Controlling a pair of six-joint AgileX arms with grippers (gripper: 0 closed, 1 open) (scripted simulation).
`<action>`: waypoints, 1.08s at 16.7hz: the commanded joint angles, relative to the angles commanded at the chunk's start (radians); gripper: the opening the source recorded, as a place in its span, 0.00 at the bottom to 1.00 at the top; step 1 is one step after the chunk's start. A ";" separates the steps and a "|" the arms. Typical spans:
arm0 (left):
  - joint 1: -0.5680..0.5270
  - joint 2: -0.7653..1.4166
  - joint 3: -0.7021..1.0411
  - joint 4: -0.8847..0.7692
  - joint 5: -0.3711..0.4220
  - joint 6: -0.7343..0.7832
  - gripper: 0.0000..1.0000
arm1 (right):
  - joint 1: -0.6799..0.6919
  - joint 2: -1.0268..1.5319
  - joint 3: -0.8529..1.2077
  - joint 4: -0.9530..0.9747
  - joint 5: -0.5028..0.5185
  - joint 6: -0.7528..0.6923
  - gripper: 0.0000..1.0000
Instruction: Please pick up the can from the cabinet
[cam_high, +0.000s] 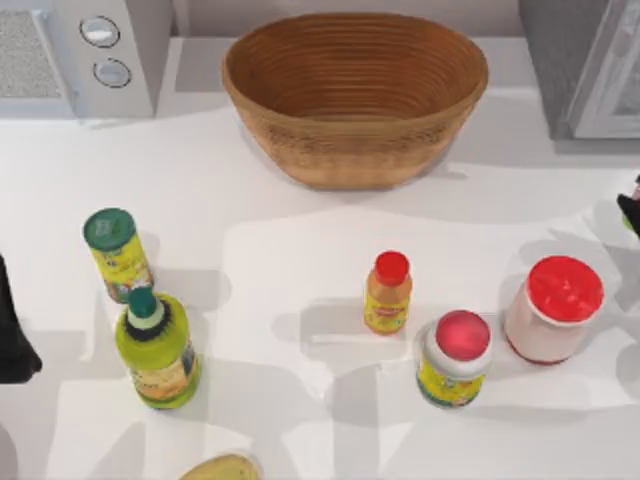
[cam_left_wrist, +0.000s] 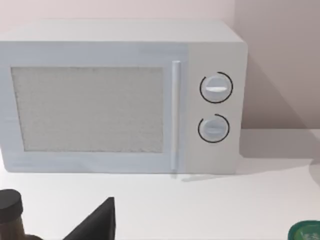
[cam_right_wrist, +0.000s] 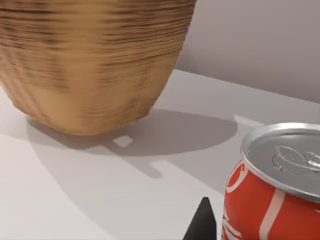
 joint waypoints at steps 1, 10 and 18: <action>0.000 0.000 0.000 0.000 0.000 0.000 1.00 | 0.000 0.000 0.000 0.000 0.000 0.000 0.08; 0.000 0.000 0.000 0.000 0.000 0.000 1.00 | 0.000 0.000 0.000 0.000 0.000 0.000 0.75; 0.000 0.000 0.000 0.000 0.000 0.000 1.00 | 0.000 0.000 0.000 0.000 0.000 0.000 1.00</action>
